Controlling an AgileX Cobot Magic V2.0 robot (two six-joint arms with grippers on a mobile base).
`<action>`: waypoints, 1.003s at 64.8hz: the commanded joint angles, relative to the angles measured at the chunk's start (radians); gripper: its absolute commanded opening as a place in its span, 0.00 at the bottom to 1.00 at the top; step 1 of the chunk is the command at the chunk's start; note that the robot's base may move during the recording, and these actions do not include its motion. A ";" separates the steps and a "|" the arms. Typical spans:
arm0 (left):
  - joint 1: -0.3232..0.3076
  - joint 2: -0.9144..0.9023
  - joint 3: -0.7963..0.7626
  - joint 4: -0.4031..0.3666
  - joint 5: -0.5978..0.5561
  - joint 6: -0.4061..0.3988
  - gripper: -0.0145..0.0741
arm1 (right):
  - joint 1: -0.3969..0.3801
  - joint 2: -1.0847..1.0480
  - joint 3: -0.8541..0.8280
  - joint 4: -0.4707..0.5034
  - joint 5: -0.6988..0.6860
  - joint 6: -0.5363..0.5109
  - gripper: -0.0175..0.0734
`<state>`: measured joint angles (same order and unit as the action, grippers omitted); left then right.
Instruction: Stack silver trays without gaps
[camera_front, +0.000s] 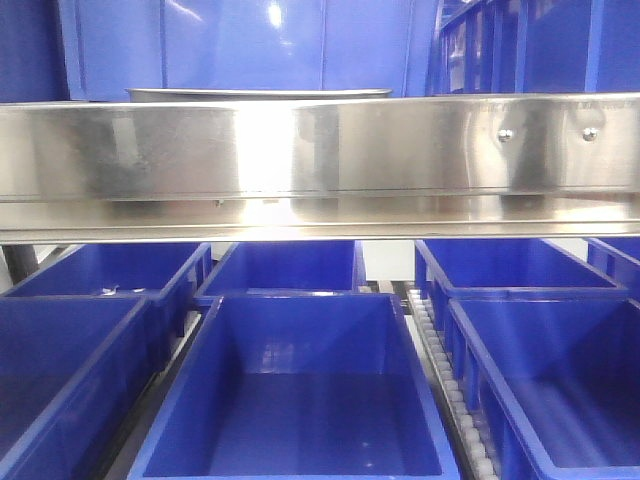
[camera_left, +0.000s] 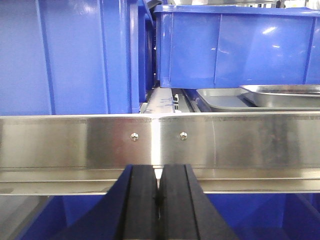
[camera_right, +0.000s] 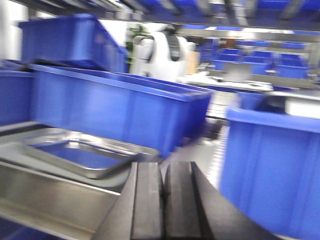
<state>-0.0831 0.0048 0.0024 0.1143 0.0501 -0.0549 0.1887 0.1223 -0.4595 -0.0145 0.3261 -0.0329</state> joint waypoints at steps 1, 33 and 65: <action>0.001 -0.005 -0.002 0.003 -0.013 -0.006 0.15 | -0.087 -0.004 0.058 0.034 -0.097 -0.003 0.11; 0.001 -0.005 -0.002 0.003 -0.013 -0.006 0.15 | -0.258 -0.097 0.460 0.159 -0.403 -0.003 0.11; 0.001 -0.005 -0.002 0.003 -0.013 -0.006 0.15 | -0.258 -0.122 0.460 0.122 -0.244 -0.003 0.11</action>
<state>-0.0831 0.0048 0.0024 0.1143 0.0501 -0.0549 -0.0653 0.0074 0.0000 0.1197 0.0847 -0.0329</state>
